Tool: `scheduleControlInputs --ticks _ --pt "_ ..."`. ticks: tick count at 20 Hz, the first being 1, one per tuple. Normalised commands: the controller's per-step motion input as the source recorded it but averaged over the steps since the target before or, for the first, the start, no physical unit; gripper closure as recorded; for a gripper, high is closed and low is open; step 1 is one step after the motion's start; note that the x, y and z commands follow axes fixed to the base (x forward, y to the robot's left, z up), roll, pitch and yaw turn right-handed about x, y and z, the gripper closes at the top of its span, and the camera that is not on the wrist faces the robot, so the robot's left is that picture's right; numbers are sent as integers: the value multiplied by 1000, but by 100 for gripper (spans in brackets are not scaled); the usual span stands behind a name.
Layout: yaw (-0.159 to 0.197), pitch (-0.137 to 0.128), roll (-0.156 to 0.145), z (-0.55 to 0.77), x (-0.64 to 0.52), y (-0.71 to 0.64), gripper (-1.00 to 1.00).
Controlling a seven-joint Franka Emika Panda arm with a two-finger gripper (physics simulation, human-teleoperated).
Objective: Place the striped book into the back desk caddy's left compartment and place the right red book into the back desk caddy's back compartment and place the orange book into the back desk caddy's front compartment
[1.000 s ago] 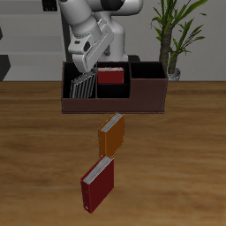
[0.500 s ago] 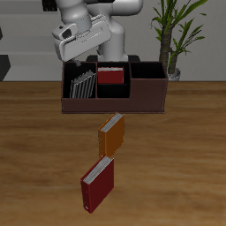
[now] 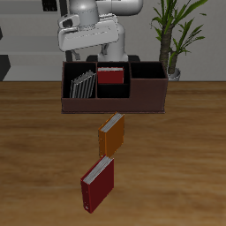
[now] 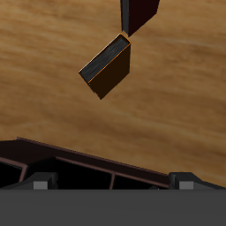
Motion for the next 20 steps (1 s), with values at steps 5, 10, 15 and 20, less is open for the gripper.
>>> scheduleControlInputs --ticks 5,10,15,20 --pt "-182 -30 7 138 118 219 -100" --pt "-141 3 -5 21 260 249 -100" --pt "-40 -9 -3 -91 235 223 -100" --pt "-41 -34 1 -28 301 220 -100"
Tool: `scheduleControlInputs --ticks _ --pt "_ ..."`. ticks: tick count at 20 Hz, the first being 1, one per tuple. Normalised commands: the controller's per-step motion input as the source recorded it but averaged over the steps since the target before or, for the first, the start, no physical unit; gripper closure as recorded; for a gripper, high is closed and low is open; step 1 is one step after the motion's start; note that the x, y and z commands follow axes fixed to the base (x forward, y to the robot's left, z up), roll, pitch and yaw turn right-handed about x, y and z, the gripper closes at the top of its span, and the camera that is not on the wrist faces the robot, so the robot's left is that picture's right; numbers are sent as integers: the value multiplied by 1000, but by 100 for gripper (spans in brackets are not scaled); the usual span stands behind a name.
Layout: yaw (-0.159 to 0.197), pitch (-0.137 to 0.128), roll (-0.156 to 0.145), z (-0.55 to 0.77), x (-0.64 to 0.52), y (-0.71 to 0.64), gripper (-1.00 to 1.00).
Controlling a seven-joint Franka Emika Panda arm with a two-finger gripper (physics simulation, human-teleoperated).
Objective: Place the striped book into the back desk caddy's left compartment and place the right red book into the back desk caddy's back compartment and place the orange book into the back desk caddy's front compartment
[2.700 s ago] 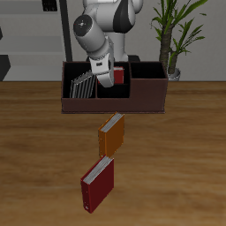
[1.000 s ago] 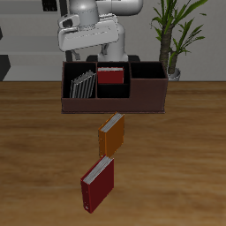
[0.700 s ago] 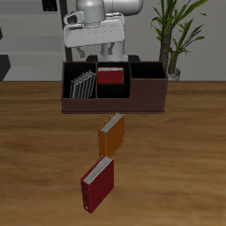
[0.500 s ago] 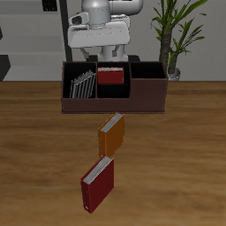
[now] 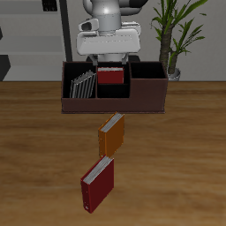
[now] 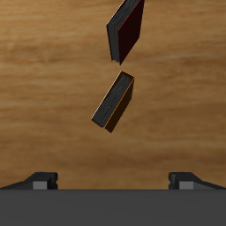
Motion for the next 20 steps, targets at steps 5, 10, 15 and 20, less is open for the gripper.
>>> scheduleControlInputs --ticks 5,10,15,20 --pt "-81 28 12 -43 438 200 -100" --pt "-41 -18 -36 -51 357 40 -100" --pt "-123 -23 -20 -112 400 -15 -100" --pt "-28 -15 -15 -222 265 -53 -100"
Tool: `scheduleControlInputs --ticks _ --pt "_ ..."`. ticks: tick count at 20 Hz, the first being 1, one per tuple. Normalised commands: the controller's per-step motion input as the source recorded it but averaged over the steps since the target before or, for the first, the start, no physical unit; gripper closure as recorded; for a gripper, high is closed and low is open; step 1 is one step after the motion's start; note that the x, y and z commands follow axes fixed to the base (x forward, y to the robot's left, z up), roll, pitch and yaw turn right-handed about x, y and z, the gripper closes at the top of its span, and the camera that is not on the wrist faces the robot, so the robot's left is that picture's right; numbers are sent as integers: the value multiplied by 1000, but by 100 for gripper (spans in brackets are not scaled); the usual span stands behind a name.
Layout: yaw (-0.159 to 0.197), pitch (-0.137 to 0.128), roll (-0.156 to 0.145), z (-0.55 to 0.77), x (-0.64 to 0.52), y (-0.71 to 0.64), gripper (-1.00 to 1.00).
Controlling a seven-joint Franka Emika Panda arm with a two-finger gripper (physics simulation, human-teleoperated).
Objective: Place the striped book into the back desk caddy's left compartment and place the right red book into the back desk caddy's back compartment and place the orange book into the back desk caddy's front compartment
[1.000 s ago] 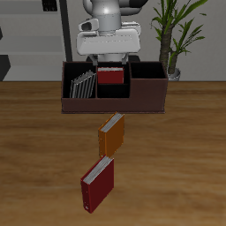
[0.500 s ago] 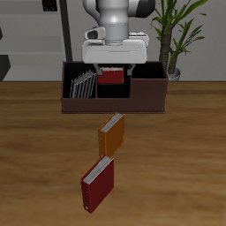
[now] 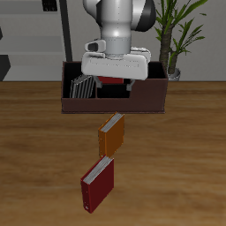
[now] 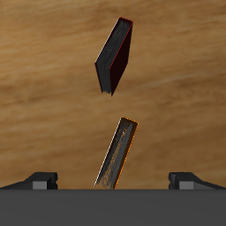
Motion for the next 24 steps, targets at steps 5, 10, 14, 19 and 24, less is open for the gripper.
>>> scheduleControlInputs --ticks 5,10,14,19,24 --pt "-42 9 -19 -203 100 -96 -100" --pt "-24 21 -8 -298 137 -30 -100" --pt "-34 19 -12 -237 133 -91 -100" --pt "-63 53 13 -279 152 -38 -100" --pt "-31 27 -7 -182 23 -50 -100"
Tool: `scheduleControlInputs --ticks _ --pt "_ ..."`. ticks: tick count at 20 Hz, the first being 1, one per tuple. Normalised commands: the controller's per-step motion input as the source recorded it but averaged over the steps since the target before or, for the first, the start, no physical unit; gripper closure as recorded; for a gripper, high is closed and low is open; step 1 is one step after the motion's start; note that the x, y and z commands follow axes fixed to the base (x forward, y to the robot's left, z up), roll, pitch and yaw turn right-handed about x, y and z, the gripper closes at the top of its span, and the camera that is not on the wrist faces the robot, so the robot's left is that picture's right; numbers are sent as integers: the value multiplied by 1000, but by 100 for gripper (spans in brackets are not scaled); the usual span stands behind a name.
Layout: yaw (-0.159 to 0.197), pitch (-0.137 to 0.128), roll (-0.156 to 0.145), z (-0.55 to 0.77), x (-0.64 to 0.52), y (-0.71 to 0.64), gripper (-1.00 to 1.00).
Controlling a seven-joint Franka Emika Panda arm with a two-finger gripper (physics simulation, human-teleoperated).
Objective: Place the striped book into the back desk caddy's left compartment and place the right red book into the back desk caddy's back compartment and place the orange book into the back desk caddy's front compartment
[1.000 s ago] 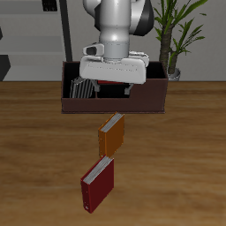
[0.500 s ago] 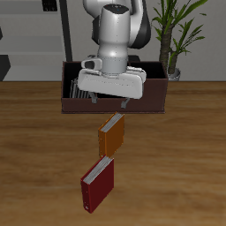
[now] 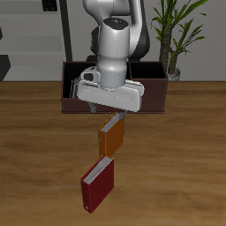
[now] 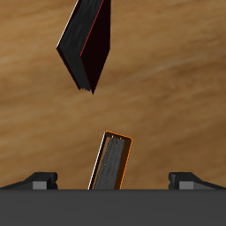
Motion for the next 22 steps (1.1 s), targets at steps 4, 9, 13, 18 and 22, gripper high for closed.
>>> scheduleControlInputs --ticks 4,9,13,18,22 --pt "-19 11 18 -119 -48 55 -100" --pt "-22 31 -7 -212 68 -88 -100" --pt "-45 54 19 -190 103 -104 -100" --pt "-51 66 27 -32 42 -52 -100" --pt "-5 60 49 139 -10 61 -100"
